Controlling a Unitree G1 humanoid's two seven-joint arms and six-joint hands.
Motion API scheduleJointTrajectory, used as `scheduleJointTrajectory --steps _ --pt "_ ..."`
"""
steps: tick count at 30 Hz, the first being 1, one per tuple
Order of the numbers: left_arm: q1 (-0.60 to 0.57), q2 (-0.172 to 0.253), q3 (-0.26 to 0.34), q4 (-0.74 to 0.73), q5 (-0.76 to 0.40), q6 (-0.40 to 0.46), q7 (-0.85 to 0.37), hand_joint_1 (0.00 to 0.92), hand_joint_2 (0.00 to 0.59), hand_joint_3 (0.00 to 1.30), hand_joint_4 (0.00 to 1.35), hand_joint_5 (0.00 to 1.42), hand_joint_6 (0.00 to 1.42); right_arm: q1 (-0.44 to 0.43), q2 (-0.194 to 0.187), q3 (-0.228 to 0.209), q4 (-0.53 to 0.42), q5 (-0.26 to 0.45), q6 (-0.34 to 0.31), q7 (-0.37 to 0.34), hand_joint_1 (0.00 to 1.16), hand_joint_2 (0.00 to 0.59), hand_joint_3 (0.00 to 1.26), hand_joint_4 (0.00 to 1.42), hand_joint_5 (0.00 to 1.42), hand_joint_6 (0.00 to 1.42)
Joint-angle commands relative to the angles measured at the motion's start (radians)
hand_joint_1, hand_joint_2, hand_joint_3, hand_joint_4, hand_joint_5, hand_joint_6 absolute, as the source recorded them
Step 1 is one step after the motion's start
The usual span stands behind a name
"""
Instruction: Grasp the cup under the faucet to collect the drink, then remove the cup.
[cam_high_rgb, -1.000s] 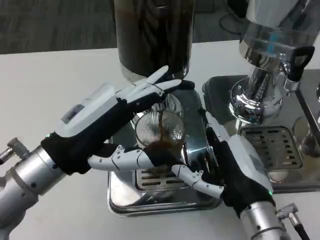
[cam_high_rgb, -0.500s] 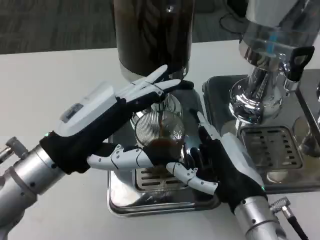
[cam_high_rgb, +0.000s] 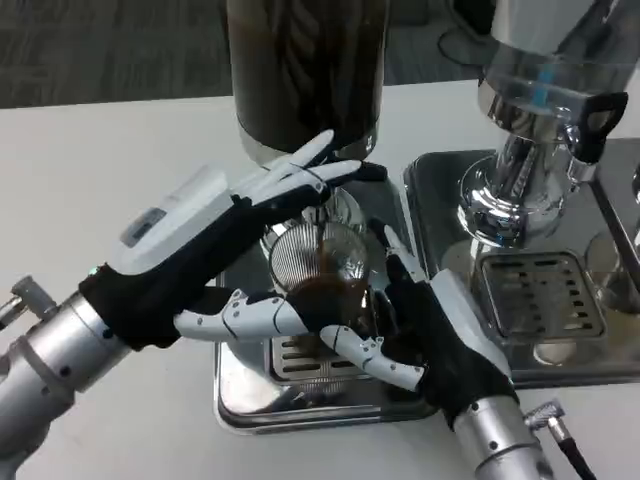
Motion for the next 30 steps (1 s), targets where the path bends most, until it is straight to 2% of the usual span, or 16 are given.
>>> scheduleJointTrajectory --steps 1,4,7,11,16,20,27,30 --pt "0.034 0.011 -0.024 0.005 0.033 0.018 -0.022 0.000 0.146 0.19 0.00 0.13 0.07 -0.008 0.009 -0.003 0.035 0.017 -0.045 -0.010 0.50 0.195 0.00 0.00 0.00 0.09" --pt "0.037 0.012 -0.022 0.003 0.033 0.020 -0.019 0.000 0.146 0.19 0.00 0.13 0.07 -0.016 0.018 -0.011 0.068 0.042 -0.079 -0.008 0.50 0.189 0.00 0.00 0.00 0.12" --pt "0.040 0.013 -0.022 -0.001 0.033 0.023 -0.016 0.000 0.146 0.19 0.00 0.13 0.07 -0.023 0.020 -0.004 0.085 0.037 -0.099 -0.013 0.51 0.189 0.00 0.00 0.00 0.12" --pt "0.044 0.014 -0.021 -0.003 0.037 0.027 -0.013 0.000 0.147 0.19 0.00 0.13 0.07 -0.021 0.021 -0.005 0.091 0.028 -0.091 -0.017 0.51 0.190 0.00 0.00 0.00 0.12" --pt "0.057 0.005 0.002 -0.015 0.055 0.031 0.026 0.000 0.149 0.18 0.00 0.08 0.00 -0.016 0.023 -0.012 0.091 0.034 -0.094 -0.018 0.52 0.194 0.00 0.00 0.00 0.12" --pt "0.057 0.001 0.012 0.019 0.013 0.039 0.029 0.000 0.139 0.13 0.00 0.02 0.00 -0.019 0.021 -0.014 0.105 0.041 -0.108 -0.015 0.52 0.189 0.00 0.00 0.00 0.14" --pt "0.116 0.008 0.088 0.051 -0.016 0.022 0.069 0.000 0.139 0.09 0.00 0.00 0.00 -0.014 0.034 -0.022 0.112 0.033 -0.135 -0.050 0.51 0.187 0.00 0.00 0.00 0.18" --pt "0.166 -0.017 0.143 0.048 -0.037 -0.001 0.106 0.000 0.139 0.08 0.00 0.00 0.00 -0.019 0.031 -0.020 0.123 0.042 -0.129 -0.033 0.51 0.187 0.00 0.00 0.00 0.18"
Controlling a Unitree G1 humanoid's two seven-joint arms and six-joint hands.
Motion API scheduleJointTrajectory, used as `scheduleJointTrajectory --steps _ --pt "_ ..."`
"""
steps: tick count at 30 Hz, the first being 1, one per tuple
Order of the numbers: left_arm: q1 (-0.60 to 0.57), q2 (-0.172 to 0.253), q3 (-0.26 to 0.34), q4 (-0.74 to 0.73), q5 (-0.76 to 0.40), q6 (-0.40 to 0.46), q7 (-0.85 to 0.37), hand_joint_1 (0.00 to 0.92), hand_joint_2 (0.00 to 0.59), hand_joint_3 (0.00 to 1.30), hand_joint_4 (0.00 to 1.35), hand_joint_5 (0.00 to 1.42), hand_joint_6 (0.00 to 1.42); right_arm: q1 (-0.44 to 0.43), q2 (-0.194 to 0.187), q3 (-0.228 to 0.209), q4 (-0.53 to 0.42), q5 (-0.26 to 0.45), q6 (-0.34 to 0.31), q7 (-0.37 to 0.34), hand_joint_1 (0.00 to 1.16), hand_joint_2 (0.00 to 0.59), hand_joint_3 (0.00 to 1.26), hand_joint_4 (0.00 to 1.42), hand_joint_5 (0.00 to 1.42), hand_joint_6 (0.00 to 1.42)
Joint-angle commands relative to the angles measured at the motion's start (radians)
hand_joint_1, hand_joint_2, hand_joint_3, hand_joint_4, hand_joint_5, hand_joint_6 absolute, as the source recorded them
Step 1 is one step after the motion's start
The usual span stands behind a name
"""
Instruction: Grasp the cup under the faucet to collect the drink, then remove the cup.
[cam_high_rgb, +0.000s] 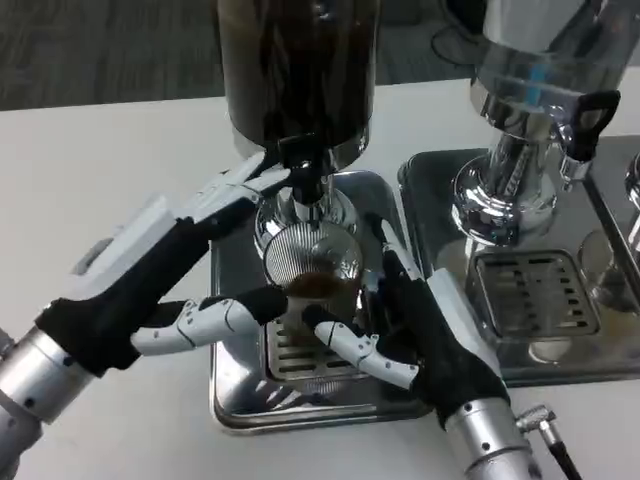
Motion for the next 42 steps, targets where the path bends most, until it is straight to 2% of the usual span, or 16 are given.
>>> scheduleJointTrajectory --steps 1,6,13,16,21,22,25,31,42 --pt "0.073 -0.025 0.080 0.003 -0.031 -0.026 0.065 0.000 0.139 0.08 0.00 0.00 0.00 0.003 -0.002 -0.003 0.019 0.015 -0.011 0.012 0.51 0.187 0.00 0.00 0.00 0.18" --pt "0.146 -0.059 0.159 0.031 -0.040 -0.035 0.132 0.000 0.144 0.08 0.00 0.00 0.00 0.001 0.005 0.004 0.020 0.006 -0.018 0.000 0.53 0.186 0.00 0.00 0.00 0.19" --pt "0.252 -0.101 0.212 0.065 -0.012 -0.021 0.206 0.000 0.160 0.10 0.00 0.00 0.00 -0.002 0.004 0.012 0.015 -0.011 -0.013 0.000 0.57 0.187 0.00 0.00 0.01 0.23" --pt "0.275 -0.126 0.209 0.086 -0.017 0.001 0.216 0.000 0.166 0.08 0.00 0.02 0.00 -0.005 0.006 0.014 0.019 -0.022 -0.009 -0.012 0.66 0.171 0.00 0.00 0.03 0.25" --pt "0.287 -0.140 0.207 0.108 -0.037 0.019 0.206 0.000 0.179 0.09 0.00 0.04 0.00 -0.035 0.021 0.016 0.074 -0.017 -0.029 -0.024 0.70 0.166 0.00 0.00 0.06 0.29" --pt "0.288 -0.145 0.206 0.113 -0.053 0.024 0.200 0.000 0.181 0.10 0.00 0.04 0.00 -0.038 0.028 0.011 0.092 -0.009 -0.054 -0.044 0.70 0.166 0.00 0.00 0.07 0.30" --pt "0.291 -0.141 0.209 0.123 -0.069 0.027 0.191 0.000 0.183 0.10 0.00 0.05 0.00 -0.045 0.046 0.003 0.110 0.002 -0.064 -0.066 0.70 0.166 0.00 0.00 0.09 0.31" --pt "0.299 -0.135 0.210 0.126 -0.069 0.041 0.186 0.000 0.190 0.12 0.00 0.06 0.00 -0.071 0.063 0.006 0.178 0.035 -0.096 -0.045 0.70 0.166 0.00 0.00 0.11 0.32" --pt "0.308 -0.142 0.204 0.146 -0.059 0.057 0.190 0.000 0.204 0.17 0.00 0.06 0.00 -0.073 0.054 0.050 0.178 0.046 -0.114 0.026 0.70 0.166 0.00 0.00 0.12 0.33"
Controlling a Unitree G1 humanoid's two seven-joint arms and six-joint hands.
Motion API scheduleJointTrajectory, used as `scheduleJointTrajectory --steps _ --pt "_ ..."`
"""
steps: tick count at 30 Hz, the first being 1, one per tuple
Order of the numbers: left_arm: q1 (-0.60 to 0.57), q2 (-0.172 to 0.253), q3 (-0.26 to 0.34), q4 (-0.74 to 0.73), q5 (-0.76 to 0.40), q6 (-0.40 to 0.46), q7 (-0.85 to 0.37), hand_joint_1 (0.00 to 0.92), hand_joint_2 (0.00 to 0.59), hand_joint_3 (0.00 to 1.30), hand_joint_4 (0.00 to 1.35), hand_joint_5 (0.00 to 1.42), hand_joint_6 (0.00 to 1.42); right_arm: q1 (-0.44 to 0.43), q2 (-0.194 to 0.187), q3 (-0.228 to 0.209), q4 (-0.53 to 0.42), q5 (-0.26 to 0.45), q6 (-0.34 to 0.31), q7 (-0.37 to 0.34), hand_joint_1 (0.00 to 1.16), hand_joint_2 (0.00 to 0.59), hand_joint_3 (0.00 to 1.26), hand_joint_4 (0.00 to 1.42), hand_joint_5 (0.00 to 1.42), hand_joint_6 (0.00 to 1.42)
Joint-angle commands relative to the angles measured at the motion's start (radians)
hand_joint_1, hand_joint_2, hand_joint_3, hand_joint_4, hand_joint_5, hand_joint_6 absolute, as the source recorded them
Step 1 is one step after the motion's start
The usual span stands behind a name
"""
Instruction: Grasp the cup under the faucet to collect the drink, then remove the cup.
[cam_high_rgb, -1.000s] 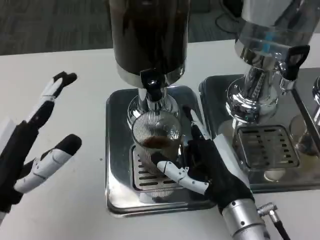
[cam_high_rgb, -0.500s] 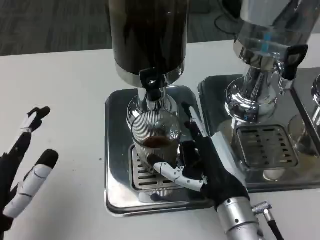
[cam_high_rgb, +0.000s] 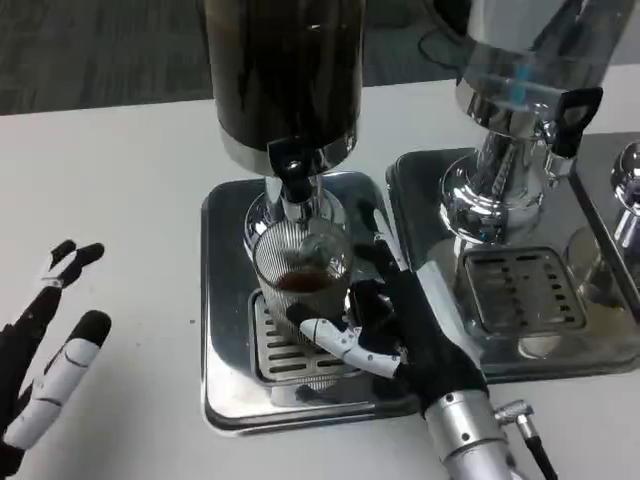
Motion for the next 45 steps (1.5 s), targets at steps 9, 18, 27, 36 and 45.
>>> scheduleJointTrajectory --steps 9,18,27,36,45 --pt "0.008 -0.003 -0.006 0.006 -0.005 0.014 -0.008 0.000 0.214 0.19 0.00 0.06 0.00 0.019 0.018 0.020 0.025 0.039 -0.054 0.020 0.68 0.169 0.00 0.00 0.11 0.33" --pt "0.007 -0.005 -0.007 0.004 -0.004 0.014 -0.007 0.000 0.211 0.20 0.00 0.07 0.00 0.015 0.009 0.031 0.027 -0.015 -0.055 -0.016 0.67 0.168 0.00 0.00 0.02 0.19" --pt "0.021 -0.011 -0.004 -0.009 -0.006 0.020 -0.002 0.000 0.212 0.21 0.00 0.07 0.00 0.004 0.028 0.033 0.052 -0.016 -0.046 -0.024 0.68 0.169 0.00 0.00 0.02 0.19" --pt "0.036 -0.014 0.002 -0.020 -0.008 0.026 0.001 0.000 0.211 0.23 0.00 0.08 0.00 -0.017 0.040 0.033 0.070 -0.022 -0.057 -0.037 0.70 0.161 0.00 0.06 0.15 0.27" --pt "0.047 -0.019 0.005 -0.032 -0.008 0.030 0.006 0.000 0.219 0.23 0.00 0.08 0.00 -0.028 0.053 0.024 0.102 -0.006 -0.052 -0.045 0.75 0.163 0.00 0.15 0.26 0.36"
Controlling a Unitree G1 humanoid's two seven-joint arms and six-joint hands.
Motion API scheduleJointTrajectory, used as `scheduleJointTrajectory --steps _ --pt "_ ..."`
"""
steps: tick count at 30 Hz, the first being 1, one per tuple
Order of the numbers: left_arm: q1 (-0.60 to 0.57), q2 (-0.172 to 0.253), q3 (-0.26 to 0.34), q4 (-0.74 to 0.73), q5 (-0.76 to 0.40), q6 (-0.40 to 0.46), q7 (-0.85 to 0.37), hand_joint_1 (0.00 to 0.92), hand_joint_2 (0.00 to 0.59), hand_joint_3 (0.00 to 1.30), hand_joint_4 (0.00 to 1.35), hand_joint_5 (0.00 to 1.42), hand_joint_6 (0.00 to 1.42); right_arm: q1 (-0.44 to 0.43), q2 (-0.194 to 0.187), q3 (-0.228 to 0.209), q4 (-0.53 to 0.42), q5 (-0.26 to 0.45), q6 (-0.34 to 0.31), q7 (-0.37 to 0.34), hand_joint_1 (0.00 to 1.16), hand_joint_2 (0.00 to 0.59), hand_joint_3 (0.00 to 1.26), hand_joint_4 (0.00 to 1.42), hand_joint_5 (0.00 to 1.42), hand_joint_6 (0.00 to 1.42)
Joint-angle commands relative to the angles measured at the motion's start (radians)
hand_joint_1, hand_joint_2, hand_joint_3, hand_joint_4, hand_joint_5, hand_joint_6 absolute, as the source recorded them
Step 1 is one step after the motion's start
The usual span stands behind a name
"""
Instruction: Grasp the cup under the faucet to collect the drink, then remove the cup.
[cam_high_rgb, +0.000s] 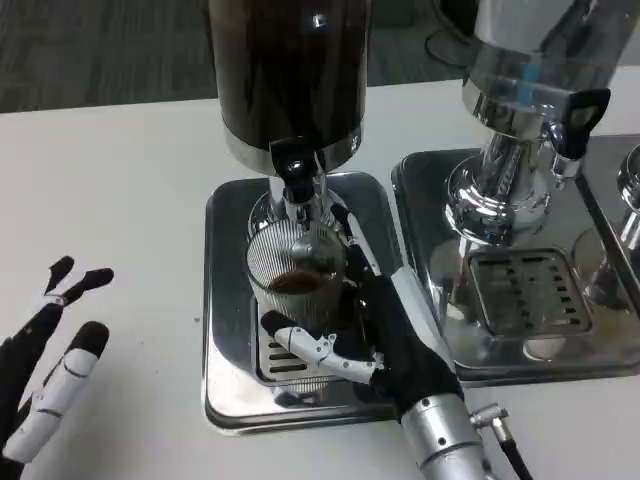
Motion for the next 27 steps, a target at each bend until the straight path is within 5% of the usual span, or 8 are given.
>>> scheduleJointTrajectory --steps 1,27 --pt "0.012 -0.010 0.005 -0.013 -0.007 0.012 0.007 0.000 0.220 0.24 0.00 0.08 0.00 -0.005 0.010 0.000 0.028 -0.001 0.000 -0.003 0.75 0.164 0.00 0.16 0.26 0.37" --pt "0.071 -0.037 0.027 -0.064 0.003 0.020 0.028 0.000 0.222 0.27 0.00 0.09 0.00 -0.056 0.035 -0.006 0.148 0.001 -0.078 -0.104 0.91 0.165 0.28 0.40 0.52 0.63"
